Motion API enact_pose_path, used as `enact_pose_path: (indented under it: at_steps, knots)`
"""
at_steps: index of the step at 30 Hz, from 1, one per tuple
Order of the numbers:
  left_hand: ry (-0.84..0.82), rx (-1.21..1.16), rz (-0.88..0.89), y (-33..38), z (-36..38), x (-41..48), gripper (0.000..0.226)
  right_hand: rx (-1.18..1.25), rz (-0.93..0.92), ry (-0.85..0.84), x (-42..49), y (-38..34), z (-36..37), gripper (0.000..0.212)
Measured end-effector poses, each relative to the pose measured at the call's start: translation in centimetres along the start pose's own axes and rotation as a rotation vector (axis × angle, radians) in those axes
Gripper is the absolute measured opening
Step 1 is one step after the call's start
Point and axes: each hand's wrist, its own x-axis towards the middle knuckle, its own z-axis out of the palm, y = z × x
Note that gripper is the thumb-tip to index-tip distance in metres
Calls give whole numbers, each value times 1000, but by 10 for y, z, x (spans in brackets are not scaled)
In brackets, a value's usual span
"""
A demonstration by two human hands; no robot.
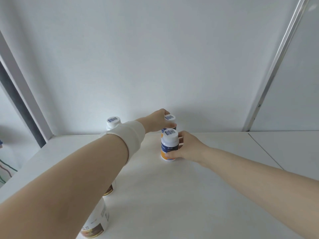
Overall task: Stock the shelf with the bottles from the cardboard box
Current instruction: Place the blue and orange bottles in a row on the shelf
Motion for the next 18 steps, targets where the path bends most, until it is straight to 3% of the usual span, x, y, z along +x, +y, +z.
enact_pose_path:
  at_steps: [3,7,13,18]
  knots:
    - [14,42,-5,6,-8,-7,68,-110,11,4,-12,-4,-14,85]
    - [113,206,56,22,-32,-37,62,-289,-21,73,-37,-15,-37,89]
    - [266,942,138,46,-53,-127,54,-661,-156,178,-102,-41,-46,76]
    - [396,1226,100,56,-43,-219,48,-876,-336,324,-164,-51,-30,52]
